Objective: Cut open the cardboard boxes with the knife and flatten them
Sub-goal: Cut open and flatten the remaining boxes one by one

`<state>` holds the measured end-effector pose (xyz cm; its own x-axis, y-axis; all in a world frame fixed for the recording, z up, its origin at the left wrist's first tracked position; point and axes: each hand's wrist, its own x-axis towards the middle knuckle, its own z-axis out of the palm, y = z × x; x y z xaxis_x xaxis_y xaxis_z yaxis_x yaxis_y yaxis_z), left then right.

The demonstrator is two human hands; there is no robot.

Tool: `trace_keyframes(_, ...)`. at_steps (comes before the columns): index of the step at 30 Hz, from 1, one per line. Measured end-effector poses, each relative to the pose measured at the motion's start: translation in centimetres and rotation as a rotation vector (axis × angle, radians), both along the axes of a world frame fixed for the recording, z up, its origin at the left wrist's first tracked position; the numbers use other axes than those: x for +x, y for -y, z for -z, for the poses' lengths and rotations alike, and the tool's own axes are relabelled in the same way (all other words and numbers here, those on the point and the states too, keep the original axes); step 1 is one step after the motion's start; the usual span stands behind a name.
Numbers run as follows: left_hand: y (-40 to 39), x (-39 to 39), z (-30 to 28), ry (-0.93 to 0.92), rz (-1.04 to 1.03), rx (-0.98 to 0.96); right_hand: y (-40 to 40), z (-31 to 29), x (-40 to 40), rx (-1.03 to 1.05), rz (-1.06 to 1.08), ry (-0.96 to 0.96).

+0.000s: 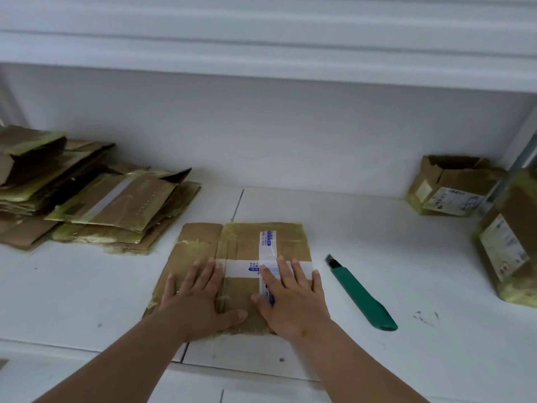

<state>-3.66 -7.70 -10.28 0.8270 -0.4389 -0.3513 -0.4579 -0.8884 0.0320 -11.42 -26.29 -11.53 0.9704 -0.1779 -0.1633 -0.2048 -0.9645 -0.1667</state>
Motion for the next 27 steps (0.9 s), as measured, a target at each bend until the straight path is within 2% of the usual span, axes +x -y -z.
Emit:
trace_keyframes(4,-0.2,-1.0,0.3,0.018,-0.027,-0.047,0.6,-0.6,0.1,0.066,-0.016,-0.04)
trace_keyframes(6,-0.3,-1.3,0.4,0.021,-0.031,-0.06,1.1,-0.9,-0.1,0.153,0.004,0.011)
trace_keyframes(10,-0.5,-1.3,0.7,0.026,-0.028,-0.078,2.1,-1.3,-0.8,0.469,0.259,0.176)
trace_keyframes(15,-0.6,-1.8,0.6,0.042,-0.018,-0.096,2.2,-1.5,-0.1,0.629,0.325,0.244)
trace_keyframes(18,-0.8,-2.3,0.7,0.058,-0.013,-0.117,3.1,-2.0,0.0,0.772,0.439,0.302)
trace_keyframes(21,-1.1,-2.6,0.7,0.069,-0.002,-0.146,3.1,-2.2,-0.3,0.819,0.548,0.368)
trace_keyframes(27,-1.6,-3.5,0.5,0.104,0.041,-0.201,2.4,-1.8,-1.5,0.868,0.674,0.359)
